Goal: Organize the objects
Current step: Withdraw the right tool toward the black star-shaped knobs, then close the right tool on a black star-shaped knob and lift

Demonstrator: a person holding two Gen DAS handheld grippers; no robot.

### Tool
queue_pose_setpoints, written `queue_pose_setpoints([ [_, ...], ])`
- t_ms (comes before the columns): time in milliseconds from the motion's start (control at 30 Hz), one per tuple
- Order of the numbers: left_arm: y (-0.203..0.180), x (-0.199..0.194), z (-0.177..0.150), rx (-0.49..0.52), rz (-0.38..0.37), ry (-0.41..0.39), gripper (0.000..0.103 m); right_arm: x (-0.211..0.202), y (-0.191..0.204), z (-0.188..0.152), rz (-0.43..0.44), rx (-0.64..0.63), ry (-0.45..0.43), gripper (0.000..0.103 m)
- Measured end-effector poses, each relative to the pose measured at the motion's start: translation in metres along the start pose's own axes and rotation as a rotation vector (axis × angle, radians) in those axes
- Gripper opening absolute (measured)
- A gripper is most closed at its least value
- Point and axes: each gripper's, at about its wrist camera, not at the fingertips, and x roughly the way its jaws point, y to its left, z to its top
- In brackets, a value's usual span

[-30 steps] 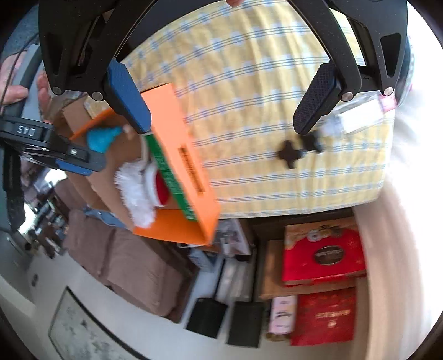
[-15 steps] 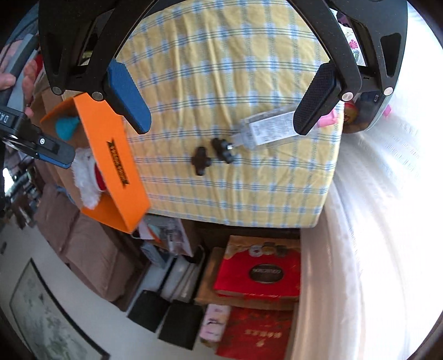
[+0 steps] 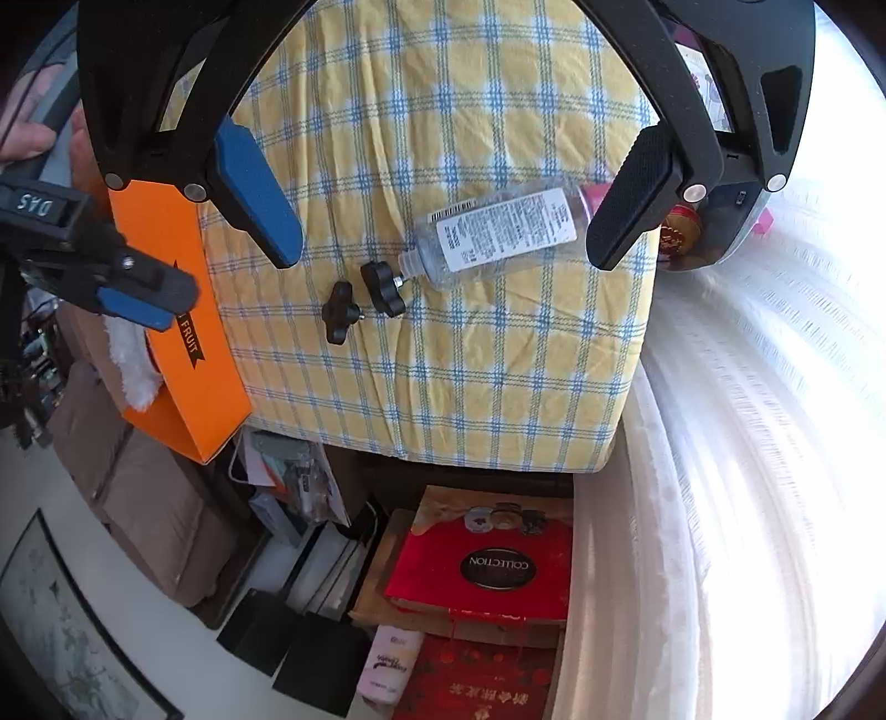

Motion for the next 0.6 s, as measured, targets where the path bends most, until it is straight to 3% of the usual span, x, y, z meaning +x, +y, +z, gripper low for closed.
queue_pose_setpoints([
  [433,0.006,0.028,0.022,-0.021,0.001,0.022,0.097,0.064,0.007,0.004,-0.025,-0.024,0.056,0.069],
  [600,0.015,0.035,0.025,-0.034,0.009,0.032,0.097,0.085,0.01,0.006,-0.019,-0.027,0.073,0.068],
])
